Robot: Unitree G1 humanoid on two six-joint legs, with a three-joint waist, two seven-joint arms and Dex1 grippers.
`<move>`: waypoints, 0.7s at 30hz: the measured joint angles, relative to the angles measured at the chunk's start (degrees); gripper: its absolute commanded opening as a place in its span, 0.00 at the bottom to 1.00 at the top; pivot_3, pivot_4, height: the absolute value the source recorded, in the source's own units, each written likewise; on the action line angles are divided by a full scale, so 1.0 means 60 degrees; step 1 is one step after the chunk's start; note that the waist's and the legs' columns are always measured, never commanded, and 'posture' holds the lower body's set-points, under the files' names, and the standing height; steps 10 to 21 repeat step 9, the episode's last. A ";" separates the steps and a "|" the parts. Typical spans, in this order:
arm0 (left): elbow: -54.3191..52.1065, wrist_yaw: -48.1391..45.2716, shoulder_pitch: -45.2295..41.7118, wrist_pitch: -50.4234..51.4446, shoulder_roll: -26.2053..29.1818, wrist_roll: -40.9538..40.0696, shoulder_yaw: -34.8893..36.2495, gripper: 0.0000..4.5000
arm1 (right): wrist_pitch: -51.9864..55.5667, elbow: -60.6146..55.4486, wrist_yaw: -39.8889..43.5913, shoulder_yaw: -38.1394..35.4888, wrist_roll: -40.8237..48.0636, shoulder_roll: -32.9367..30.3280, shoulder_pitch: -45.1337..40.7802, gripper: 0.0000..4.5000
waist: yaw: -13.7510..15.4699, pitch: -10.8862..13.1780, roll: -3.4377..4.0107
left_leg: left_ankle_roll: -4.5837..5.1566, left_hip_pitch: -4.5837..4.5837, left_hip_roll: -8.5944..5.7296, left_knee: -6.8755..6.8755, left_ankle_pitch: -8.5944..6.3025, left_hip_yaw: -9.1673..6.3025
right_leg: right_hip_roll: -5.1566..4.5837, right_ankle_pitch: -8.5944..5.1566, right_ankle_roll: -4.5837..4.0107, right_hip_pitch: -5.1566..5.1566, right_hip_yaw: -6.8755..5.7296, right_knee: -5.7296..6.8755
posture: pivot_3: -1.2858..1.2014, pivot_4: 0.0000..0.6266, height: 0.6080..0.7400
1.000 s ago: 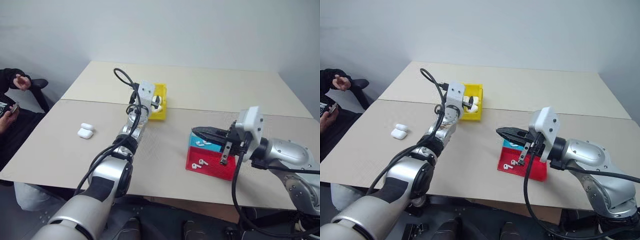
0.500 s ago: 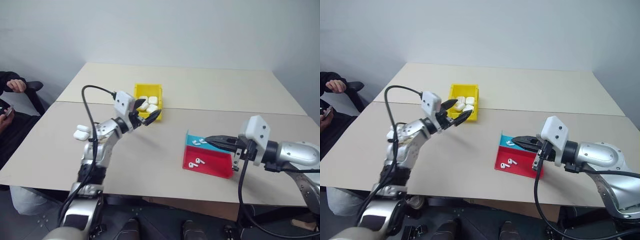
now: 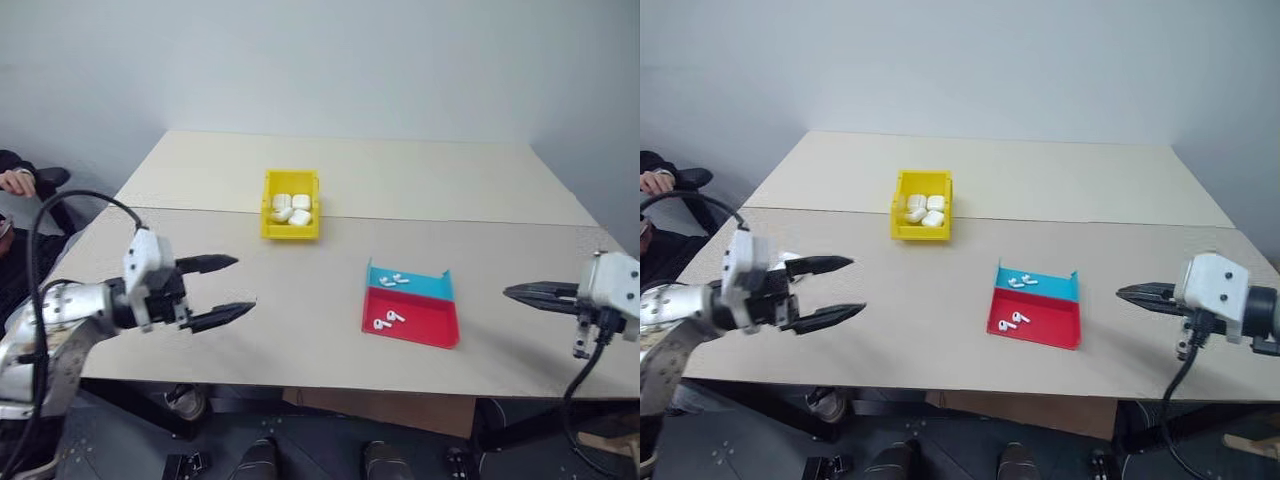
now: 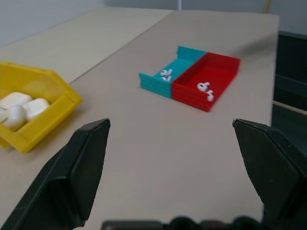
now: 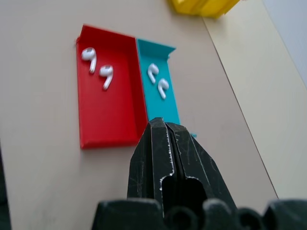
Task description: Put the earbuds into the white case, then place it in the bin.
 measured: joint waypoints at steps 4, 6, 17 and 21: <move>-0.0260 -0.0153 0.0147 0.0285 0.0302 -0.0442 0.0334 0.99 | -0.0252 0.0115 0.0218 -0.0064 0.0011 -0.0030 0.0008 0.00 | -0.0176 -0.0001 0.0001 | 0.0012 -0.0010 0.0004 0.0006 -0.0007 0.0006 | -0.0002 0.0001 -0.0001 0.0000 -0.0003 -0.0077 | 0.52 0.24 1.00; -0.0439 -0.0141 0.0182 0.0322 0.0329 -0.0634 0.0416 0.99 | -0.0273 0.0124 0.0247 -0.0063 0.0018 -0.0030 0.0005 0.00 | -0.0191 -0.0001 0.0002 | 0.0016 -0.0021 0.0005 0.0002 -0.0009 0.0015 | -0.0010 0.0001 -0.0002 0.0017 -0.0003 -0.0083 | 0.52 0.24 1.00; -0.0621 -0.0110 0.0220 0.0484 0.0329 -0.0954 0.0562 0.99 | -0.0283 0.0289 0.0305 -0.0039 0.0012 -0.0042 -0.0112 0.00 | -0.0188 -0.0001 0.0002 | 0.0016 -0.0020 0.0010 0.0000 -0.0008 0.0029 | -0.0014 0.0002 -0.0003 -0.0002 -0.0003 -0.0049 | 0.52 0.24 1.00; -0.0621 -0.0110 0.0220 0.0484 0.0329 -0.0954 0.0562 0.99 | -0.0283 0.0289 0.0305 -0.0039 0.0012 -0.0042 -0.0112 0.00 | -0.0188 -0.0001 0.0002 | 0.0016 -0.0020 0.0010 0.0000 -0.0008 0.0029 | -0.0014 0.0002 -0.0003 -0.0002 -0.0003 -0.0049 | 0.52 0.24 1.00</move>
